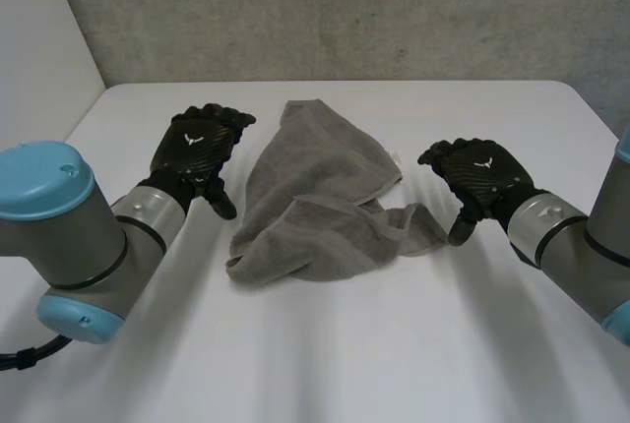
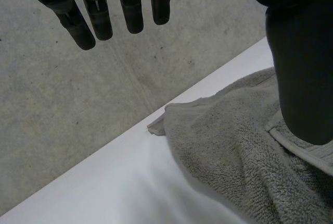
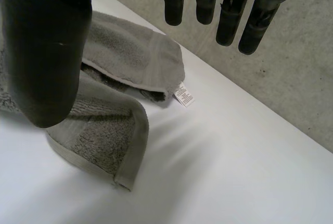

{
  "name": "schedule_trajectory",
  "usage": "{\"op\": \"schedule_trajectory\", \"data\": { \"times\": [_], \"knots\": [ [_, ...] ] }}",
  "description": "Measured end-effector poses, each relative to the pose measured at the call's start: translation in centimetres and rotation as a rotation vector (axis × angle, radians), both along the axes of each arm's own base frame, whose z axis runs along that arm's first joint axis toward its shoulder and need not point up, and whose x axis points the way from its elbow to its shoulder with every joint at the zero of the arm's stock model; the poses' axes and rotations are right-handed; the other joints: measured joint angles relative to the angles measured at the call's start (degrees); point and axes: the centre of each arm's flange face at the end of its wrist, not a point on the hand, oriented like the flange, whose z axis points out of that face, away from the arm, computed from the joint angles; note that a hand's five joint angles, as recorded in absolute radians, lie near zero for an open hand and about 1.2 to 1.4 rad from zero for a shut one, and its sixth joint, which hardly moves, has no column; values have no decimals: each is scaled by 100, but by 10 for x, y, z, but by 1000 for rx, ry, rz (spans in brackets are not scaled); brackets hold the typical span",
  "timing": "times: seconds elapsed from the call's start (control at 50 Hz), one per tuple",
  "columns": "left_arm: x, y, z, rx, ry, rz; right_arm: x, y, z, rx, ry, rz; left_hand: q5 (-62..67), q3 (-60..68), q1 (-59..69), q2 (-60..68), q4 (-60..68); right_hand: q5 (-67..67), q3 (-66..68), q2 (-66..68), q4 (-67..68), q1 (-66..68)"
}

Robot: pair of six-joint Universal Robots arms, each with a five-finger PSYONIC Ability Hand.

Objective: Fold the towel.

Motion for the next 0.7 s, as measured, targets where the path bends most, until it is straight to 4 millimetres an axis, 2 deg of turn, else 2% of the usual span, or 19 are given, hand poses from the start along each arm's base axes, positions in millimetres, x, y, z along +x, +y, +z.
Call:
{"op": "schedule_trajectory", "data": {
  "times": [0.32,0.7],
  "knots": [
    [0,1,-3,23,-15,-7,-1,1,-6,11,-9,-9,11,0,0,1,0,0,0,0,0,0],
    [1,8,-4,152,-88,-45,-1,1,-12,-29,-25,0,175,152,13,115,15,0,0,0,0,0]
  ]
}}
